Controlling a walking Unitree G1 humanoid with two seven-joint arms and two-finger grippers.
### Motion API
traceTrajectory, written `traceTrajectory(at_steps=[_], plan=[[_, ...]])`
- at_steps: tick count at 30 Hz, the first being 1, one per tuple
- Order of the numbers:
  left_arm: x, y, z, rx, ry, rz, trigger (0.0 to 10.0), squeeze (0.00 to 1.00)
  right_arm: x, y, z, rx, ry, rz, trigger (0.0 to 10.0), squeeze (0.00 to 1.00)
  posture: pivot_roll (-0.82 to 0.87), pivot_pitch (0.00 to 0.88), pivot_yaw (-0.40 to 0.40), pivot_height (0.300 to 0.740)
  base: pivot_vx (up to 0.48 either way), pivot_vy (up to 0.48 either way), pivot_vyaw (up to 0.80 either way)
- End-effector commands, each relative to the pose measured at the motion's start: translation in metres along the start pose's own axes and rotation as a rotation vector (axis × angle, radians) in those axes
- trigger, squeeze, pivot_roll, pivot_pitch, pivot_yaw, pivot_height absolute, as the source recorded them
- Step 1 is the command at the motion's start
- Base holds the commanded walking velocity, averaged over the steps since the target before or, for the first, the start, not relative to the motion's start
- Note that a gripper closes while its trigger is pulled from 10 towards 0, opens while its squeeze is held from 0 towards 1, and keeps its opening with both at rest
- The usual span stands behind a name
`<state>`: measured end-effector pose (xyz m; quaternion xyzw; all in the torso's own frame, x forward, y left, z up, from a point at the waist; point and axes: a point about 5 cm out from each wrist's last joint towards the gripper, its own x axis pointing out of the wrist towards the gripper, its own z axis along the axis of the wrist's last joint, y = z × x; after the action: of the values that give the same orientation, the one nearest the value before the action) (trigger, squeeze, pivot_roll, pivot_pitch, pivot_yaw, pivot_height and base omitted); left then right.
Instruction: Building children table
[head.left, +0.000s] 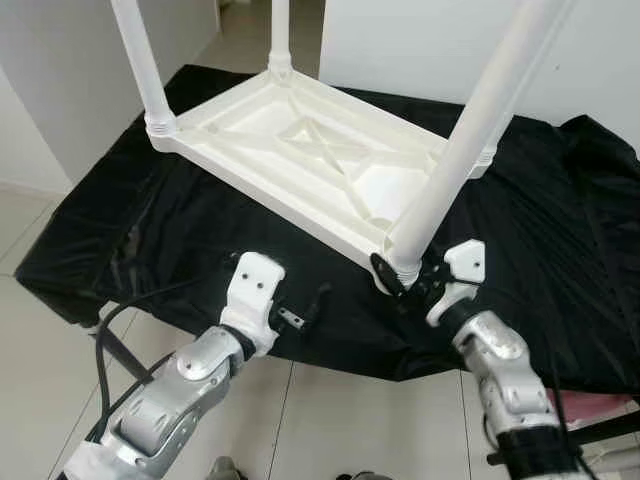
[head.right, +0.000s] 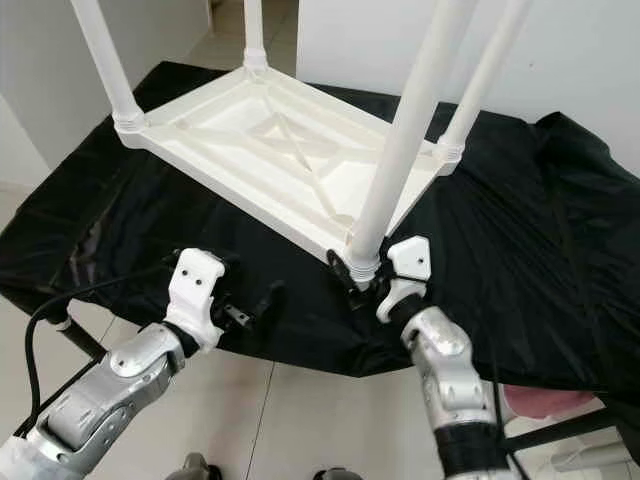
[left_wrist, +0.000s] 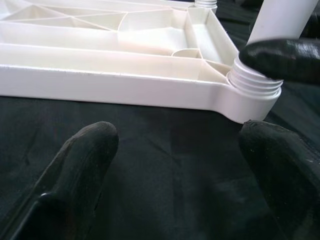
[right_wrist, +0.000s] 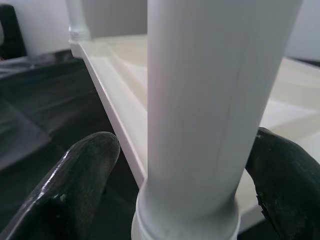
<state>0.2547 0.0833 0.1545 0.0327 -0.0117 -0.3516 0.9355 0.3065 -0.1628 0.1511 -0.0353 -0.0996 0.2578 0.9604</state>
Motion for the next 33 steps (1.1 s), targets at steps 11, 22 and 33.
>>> traceTrajectory(at_steps=[11,22,33], plan=[[0.017,-0.036,0.014,0.061,-0.041,-0.456,10.0,0.00,0.030,-0.003,-0.006,-0.016,0.036,0.141,0.0,0.00,0.05,0.086,-0.033,0.740,0.000,0.000,0.00],[0.017,-0.034,0.013,0.048,-0.039,-0.444,10.0,0.00,0.025,-0.012,-0.016,0.006,0.056,0.105,0.0,0.00,0.04,0.102,-0.027,0.740,0.000,0.000,0.00],[0.017,-0.031,0.011,0.044,-0.034,-0.418,10.0,0.00,0.027,-0.003,-0.013,0.014,0.058,-0.030,10.0,0.00,0.03,0.122,-0.027,0.740,0.000,0.000,0.00]])
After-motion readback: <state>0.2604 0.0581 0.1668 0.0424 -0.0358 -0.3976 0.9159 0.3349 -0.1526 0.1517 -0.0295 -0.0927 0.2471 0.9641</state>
